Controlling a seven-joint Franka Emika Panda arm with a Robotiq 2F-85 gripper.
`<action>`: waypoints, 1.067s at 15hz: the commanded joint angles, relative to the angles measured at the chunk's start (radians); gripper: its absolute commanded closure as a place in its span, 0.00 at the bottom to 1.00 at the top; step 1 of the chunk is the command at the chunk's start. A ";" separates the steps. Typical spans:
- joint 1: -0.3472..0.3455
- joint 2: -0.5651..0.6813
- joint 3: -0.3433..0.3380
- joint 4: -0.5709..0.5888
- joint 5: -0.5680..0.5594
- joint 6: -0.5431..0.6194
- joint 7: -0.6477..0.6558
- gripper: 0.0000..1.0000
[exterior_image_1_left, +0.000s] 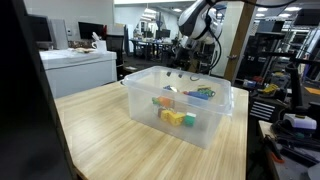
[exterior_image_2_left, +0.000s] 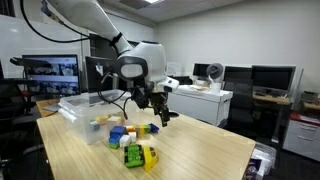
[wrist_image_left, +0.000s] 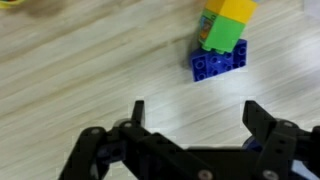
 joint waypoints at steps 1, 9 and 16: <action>-0.013 -0.021 0.061 0.017 -0.019 -0.003 0.030 0.00; 0.029 -0.002 0.052 -0.020 -0.182 -0.045 0.149 0.00; 0.009 0.060 0.071 -0.041 -0.235 -0.043 0.090 0.00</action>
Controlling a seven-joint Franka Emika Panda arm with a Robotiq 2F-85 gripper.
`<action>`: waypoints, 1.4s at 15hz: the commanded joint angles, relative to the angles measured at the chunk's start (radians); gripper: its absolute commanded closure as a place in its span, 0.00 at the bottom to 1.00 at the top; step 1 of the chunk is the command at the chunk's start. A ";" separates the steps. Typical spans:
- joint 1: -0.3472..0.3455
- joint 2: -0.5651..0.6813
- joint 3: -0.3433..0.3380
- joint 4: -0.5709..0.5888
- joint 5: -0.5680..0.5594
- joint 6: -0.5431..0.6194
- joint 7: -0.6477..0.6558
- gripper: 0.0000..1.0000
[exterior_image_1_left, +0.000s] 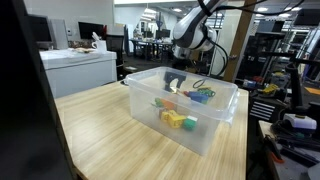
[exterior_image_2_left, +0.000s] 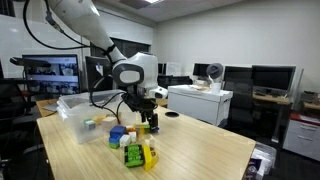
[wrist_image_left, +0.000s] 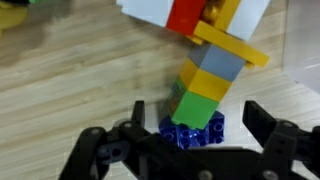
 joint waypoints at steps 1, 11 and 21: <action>-0.008 0.029 0.006 -0.006 -0.045 0.020 -0.024 0.00; -0.019 0.079 0.020 0.062 -0.116 0.074 -0.051 0.25; -0.039 0.027 0.013 0.063 -0.116 0.087 -0.027 0.55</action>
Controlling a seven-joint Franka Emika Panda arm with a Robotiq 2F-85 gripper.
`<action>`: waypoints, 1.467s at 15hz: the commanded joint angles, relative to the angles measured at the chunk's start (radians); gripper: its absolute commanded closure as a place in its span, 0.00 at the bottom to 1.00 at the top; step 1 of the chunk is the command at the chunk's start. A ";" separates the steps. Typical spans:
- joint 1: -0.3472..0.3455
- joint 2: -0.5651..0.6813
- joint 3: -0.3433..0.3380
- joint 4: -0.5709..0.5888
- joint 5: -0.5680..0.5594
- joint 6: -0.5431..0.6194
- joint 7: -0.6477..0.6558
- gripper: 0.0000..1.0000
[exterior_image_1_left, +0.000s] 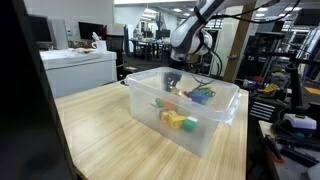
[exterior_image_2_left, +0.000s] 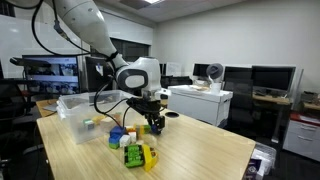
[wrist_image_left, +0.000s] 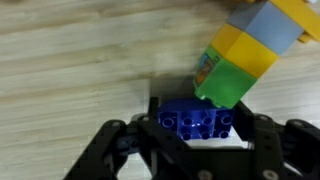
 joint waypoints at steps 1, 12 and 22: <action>-0.012 -0.061 -0.017 0.020 -0.018 -0.009 0.027 0.55; -0.026 -0.391 0.089 0.006 0.326 -0.142 -0.208 0.55; 0.130 -0.592 -0.008 -0.309 0.308 -0.409 -0.259 0.55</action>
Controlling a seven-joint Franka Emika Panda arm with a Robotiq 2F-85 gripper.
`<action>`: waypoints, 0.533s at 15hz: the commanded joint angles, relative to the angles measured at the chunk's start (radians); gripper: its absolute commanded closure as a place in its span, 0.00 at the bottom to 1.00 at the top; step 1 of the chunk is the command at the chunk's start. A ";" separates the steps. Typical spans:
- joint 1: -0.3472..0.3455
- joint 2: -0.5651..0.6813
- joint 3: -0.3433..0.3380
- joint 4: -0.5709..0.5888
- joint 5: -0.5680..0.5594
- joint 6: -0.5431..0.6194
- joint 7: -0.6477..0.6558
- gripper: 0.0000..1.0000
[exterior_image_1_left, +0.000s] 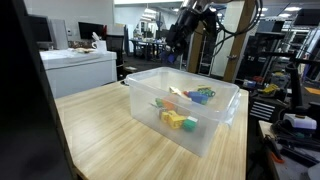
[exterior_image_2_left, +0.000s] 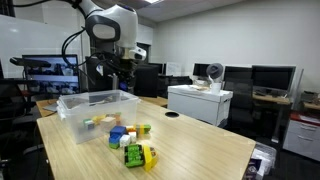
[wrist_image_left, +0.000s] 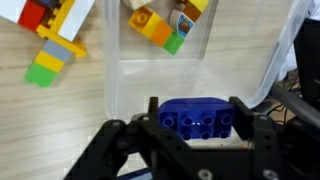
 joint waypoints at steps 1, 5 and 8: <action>0.041 -0.072 -0.037 -0.117 -0.049 -0.021 -0.014 0.55; 0.063 -0.080 -0.057 -0.140 -0.088 -0.025 -0.003 0.00; 0.069 -0.073 -0.072 -0.106 -0.078 -0.022 -0.005 0.00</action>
